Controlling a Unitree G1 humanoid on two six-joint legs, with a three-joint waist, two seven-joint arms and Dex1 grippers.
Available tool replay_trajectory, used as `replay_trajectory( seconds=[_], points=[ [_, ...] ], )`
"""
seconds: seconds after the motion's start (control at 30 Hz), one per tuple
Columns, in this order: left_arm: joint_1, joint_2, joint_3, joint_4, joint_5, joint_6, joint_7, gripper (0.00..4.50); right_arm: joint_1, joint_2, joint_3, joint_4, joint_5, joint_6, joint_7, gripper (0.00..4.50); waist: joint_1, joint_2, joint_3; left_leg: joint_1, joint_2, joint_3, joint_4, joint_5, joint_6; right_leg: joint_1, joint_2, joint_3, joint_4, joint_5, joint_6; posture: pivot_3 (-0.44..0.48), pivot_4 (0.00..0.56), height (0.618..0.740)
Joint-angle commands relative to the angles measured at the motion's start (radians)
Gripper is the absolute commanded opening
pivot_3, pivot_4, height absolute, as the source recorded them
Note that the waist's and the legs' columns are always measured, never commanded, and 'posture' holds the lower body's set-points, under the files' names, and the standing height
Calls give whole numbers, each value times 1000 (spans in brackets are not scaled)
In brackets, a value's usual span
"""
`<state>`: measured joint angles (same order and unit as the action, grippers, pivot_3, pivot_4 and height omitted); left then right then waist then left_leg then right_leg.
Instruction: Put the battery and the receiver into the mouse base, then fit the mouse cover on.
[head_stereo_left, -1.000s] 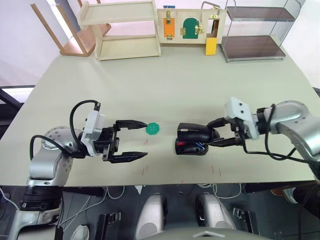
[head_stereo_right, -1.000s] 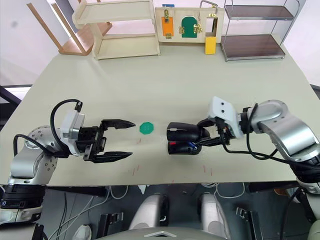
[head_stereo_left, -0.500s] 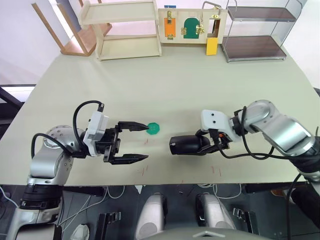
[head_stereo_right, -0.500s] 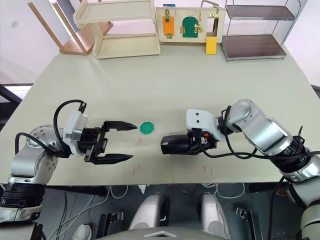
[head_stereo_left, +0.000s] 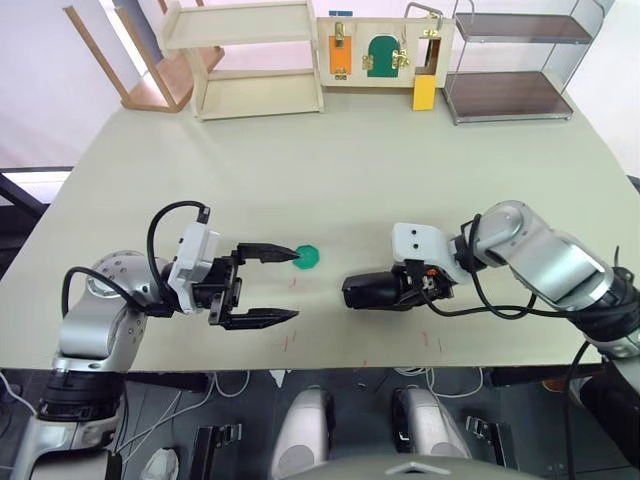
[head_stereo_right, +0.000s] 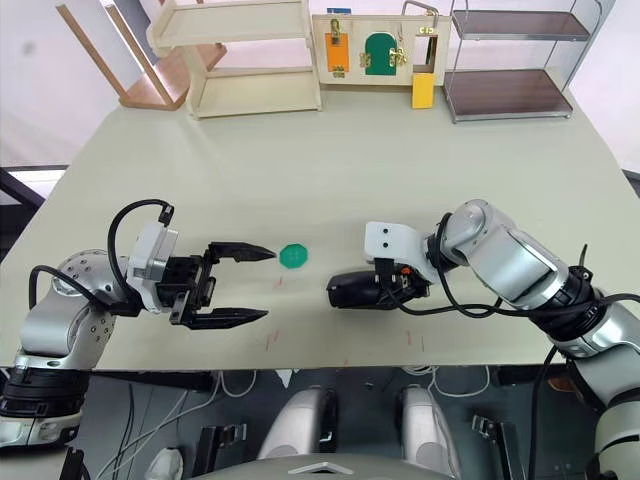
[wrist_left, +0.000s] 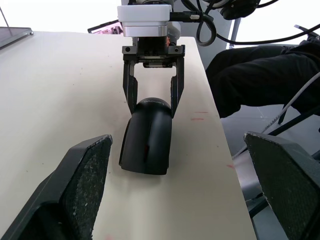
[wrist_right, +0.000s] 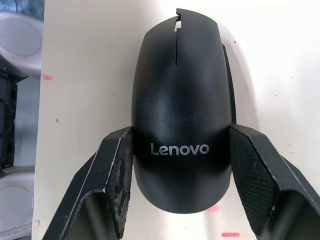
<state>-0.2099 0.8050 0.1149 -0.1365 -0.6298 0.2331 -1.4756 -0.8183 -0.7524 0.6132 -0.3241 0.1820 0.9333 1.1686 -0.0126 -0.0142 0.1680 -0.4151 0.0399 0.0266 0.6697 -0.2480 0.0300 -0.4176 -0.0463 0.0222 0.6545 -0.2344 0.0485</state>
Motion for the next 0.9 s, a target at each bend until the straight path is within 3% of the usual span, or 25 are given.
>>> replay_trajectory(
  seconds=[0.03,0.9],
  points=[
    [3,11,23,-32,-13,0,5,4500,-29,2,-10,4,-15,-3,-3,2272,-1,0,0,0,0,0,0,0,0,0,0,0,0,0,0,0,150,740],
    [11,12,22,-28,-12,-2,-2,4500,-6,-30,24,21,-45,2,22,2272,0,0,0,0,0,0,0,0,0,0,0,0,1,0,0,0,150,740]
  ],
)
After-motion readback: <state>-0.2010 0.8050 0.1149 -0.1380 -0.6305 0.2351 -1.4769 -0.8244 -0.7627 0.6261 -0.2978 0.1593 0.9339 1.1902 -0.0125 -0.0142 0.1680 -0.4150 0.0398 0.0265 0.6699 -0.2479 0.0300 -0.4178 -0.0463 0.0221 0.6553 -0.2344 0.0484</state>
